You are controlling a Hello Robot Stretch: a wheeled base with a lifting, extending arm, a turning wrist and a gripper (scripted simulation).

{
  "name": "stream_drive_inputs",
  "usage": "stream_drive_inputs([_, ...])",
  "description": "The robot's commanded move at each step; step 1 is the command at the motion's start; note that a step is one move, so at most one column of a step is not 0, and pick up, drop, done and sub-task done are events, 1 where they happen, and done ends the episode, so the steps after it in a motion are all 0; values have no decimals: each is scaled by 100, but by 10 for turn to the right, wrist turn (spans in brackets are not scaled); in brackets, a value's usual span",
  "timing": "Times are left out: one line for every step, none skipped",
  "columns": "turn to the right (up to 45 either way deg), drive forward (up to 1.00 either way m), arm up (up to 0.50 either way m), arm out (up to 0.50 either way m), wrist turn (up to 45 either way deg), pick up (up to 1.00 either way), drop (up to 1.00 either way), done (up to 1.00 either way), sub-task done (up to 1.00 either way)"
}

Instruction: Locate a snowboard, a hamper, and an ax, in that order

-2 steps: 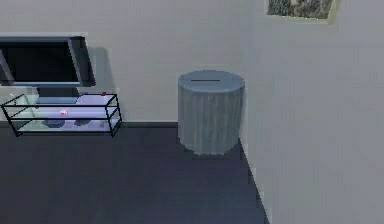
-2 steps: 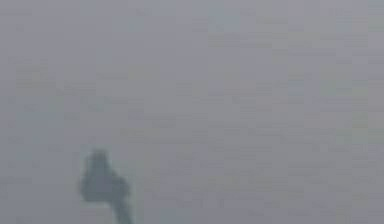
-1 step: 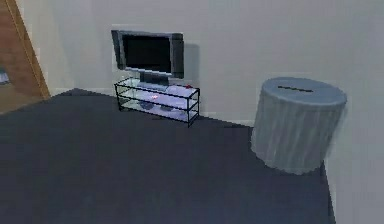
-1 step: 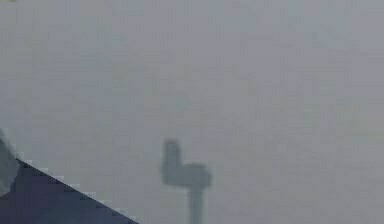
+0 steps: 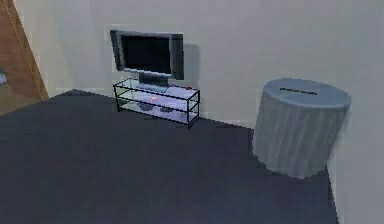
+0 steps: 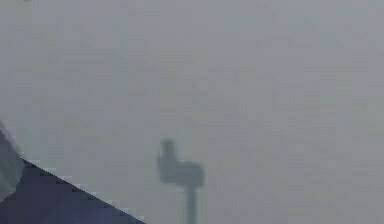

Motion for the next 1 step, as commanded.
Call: stream_drive_inputs([330,0,0,0,0,0,0,0,0])
